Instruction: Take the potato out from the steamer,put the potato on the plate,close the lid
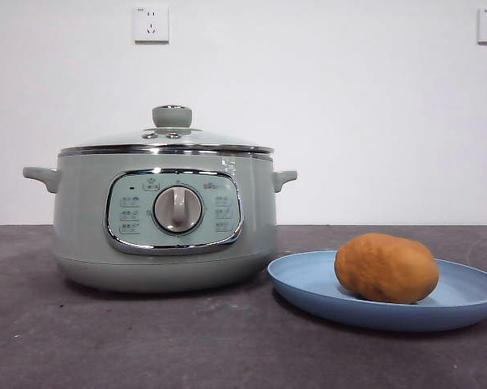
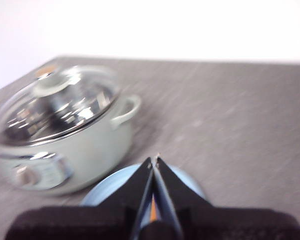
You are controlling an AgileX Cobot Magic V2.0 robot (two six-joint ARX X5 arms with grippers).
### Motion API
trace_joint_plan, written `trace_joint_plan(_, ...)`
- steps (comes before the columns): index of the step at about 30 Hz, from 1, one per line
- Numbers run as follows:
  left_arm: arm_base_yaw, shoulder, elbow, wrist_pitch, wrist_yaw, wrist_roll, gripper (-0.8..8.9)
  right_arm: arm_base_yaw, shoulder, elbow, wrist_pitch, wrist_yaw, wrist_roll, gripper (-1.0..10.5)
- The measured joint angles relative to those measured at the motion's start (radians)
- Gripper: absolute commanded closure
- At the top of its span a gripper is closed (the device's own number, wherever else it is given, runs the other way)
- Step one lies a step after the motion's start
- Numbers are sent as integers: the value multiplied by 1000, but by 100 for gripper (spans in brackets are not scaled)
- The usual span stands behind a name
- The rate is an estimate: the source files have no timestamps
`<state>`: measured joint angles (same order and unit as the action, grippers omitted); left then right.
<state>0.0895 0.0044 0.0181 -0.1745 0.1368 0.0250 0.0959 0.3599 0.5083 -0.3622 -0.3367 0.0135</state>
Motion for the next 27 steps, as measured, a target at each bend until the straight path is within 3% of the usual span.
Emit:
trace_joint_plan(8,0,0,0,0,0,0,817,-24,-247,-327,181,2,2,945)
trace_joint_plan(11,0,0,0,0,0,0,817,-24,-289,-388,200,40,18,945)
trace_joint_plan(16,0,0,0,0,0,0,817,-24,-332,-454,200,102,60,945)
trace_joint_plan(27,0,0,0,-1,0,0,816,-24,-356,-487,198,106,98,945)
